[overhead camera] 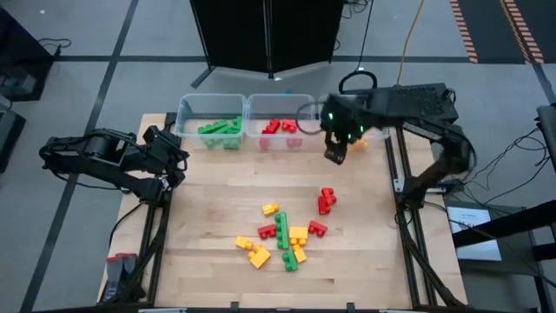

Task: Sort blocks
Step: Put the red game piece with 2 studs into the center transparent bin

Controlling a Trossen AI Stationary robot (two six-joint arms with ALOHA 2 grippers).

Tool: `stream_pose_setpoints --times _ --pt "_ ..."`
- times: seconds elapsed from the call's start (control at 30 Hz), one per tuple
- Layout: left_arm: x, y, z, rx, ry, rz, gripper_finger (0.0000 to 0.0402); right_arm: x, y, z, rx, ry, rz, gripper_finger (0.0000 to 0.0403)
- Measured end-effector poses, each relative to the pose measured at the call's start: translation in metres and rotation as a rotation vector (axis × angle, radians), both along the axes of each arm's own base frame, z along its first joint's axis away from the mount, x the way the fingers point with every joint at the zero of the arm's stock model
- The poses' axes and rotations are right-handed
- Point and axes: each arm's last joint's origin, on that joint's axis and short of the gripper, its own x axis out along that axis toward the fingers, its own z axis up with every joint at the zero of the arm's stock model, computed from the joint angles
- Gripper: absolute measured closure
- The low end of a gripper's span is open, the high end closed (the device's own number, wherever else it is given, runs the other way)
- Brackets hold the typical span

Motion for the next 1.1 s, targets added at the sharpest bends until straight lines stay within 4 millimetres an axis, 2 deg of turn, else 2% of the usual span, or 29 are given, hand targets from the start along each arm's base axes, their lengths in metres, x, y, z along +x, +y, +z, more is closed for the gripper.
stream_pose_setpoints --times 0.13,0.27,0.4,0.47,0.7,1.1 --pt "0.0 0.0 0.0 0.0 0.0 0.0 0.0402 -0.013 0.023 -0.054 0.077 -0.04 -0.157 0.0176" --pt "0.0 0.0 0.0 -0.002 0.001 -0.003 0.0402 -0.009 0.044 -0.113 0.148 -0.075 -0.289 0.0177" --pt "0.0 0.0 0.0 0.008 0.01 -0.018 0.0402 0.0 0.055 -0.148 0.195 -0.117 -0.375 0.0177" --pt "0.0 0.0 0.0 0.008 0.01 -0.019 0.0402 0.002 0.06 -0.163 0.207 -0.067 -0.414 0.0177" --pt "0.0 0.0 0.0 0.01 0.012 -0.021 0.0402 0.01 0.067 -0.189 0.216 0.032 -0.486 0.0177" --pt "0.0 0.0 0.0 0.009 0.011 -0.021 0.0402 0.013 0.071 -0.205 0.224 0.097 -0.575 0.0177"
